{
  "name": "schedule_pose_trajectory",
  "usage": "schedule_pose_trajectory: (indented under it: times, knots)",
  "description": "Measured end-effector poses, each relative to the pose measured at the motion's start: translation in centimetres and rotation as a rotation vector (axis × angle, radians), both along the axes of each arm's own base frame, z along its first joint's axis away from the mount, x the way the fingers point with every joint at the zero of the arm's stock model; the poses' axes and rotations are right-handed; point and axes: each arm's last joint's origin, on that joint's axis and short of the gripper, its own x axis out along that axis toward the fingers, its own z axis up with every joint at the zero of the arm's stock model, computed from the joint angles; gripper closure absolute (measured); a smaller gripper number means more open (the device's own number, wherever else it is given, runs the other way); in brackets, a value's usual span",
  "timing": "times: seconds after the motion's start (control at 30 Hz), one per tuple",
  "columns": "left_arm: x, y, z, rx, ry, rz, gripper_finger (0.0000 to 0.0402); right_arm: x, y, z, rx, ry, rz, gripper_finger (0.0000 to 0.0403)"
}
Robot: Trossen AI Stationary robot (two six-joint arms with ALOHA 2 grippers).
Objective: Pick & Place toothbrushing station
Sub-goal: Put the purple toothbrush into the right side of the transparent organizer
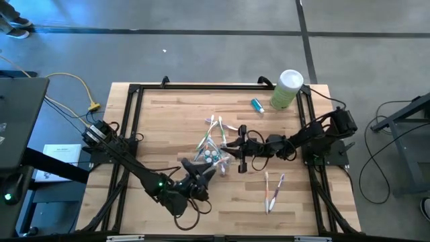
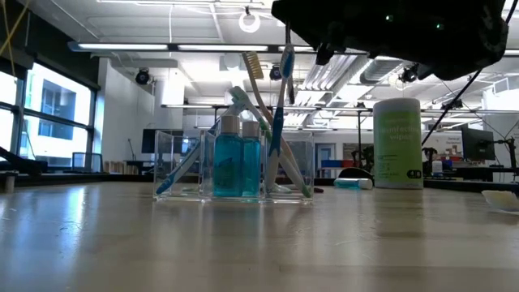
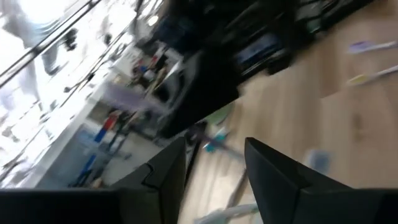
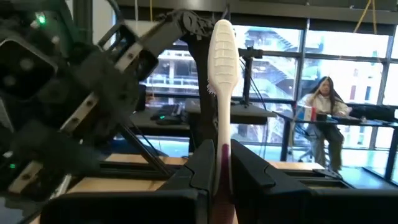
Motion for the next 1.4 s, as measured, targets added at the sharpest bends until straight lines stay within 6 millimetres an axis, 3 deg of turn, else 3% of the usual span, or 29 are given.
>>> schedule_pose_trajectory:
  times: [0.37, 0.53, 0.73, 1.03, 1.4]
  knots:
    - [-1.8, 1.3, 2.3, -0.065, -0.002, -0.033, 0.0246, 0.4, -0.5, -0.9, 0.003, 0.000, -0.005, 0.0378]
    - [-3.9, 4.1, 2.9, -0.158, 0.056, 0.008, 0.0246, 0.9, -0.7, -2.3, 0.011, 0.021, -0.048, 0.0378]
    - [-6.1, 7.6, 3.3, -0.440, 0.177, -0.018, 0.0246, 1.1, -1.3, -2.6, 0.034, 0.028, -0.072, 0.0378]
    - [-8.1, 9.0, 0.7, -0.558, 0.226, -0.201, 0.0246, 1.0, -0.9, -2.6, 0.048, 0.030, -0.056, 0.0378]
    - [-10.8, 11.5, -3.8, -0.753, 0.057, -0.454, 0.0246, 1.0, -1.1, -2.8, 0.012, 0.041, -0.065, 0.0378]
